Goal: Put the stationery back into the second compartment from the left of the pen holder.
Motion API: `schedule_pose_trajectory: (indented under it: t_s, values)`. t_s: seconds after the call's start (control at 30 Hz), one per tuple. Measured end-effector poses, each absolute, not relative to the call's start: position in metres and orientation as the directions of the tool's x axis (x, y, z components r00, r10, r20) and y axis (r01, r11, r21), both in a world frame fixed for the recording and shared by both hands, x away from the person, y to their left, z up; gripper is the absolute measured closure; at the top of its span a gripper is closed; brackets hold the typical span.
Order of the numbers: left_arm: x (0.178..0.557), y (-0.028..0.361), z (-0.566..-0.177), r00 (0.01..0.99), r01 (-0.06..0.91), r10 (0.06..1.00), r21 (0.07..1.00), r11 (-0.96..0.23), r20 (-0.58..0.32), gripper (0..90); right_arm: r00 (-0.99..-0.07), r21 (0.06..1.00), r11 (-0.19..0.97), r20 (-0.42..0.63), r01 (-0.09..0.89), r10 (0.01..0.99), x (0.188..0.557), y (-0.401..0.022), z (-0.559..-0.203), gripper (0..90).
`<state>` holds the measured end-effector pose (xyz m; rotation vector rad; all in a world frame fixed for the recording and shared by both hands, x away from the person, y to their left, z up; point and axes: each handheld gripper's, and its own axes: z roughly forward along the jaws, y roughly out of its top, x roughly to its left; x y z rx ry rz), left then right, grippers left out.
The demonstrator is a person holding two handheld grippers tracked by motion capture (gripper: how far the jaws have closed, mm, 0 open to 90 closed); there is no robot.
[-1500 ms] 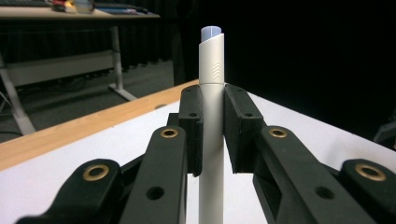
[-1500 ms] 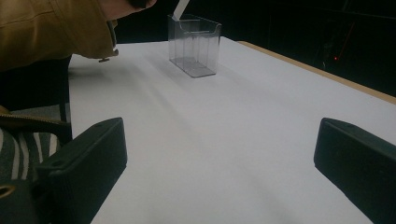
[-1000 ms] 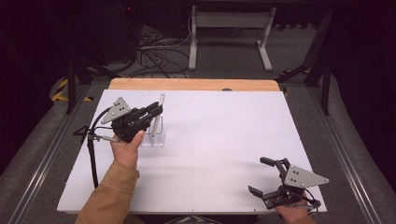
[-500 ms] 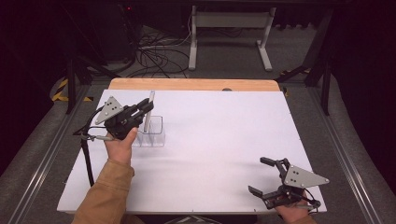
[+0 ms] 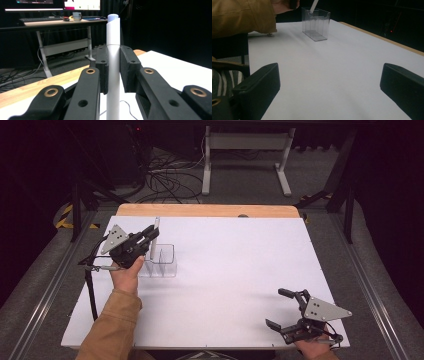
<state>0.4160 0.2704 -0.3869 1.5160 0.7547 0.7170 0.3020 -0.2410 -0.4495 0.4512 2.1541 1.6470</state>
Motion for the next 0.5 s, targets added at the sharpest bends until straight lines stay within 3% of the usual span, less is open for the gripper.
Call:
schedule_pose_trajectory:
  t_s: [0.5]
  values:
    - [0.4211, 0.271, -0.3934, 0.586, 0.072, 0.81, 0.995, -0.076, 0.019, 78.6, -0.872, 0.966, 0.259, -0.111, 0.018, 0.477, 0.3021, -0.2407, -0.4498, 3.3]
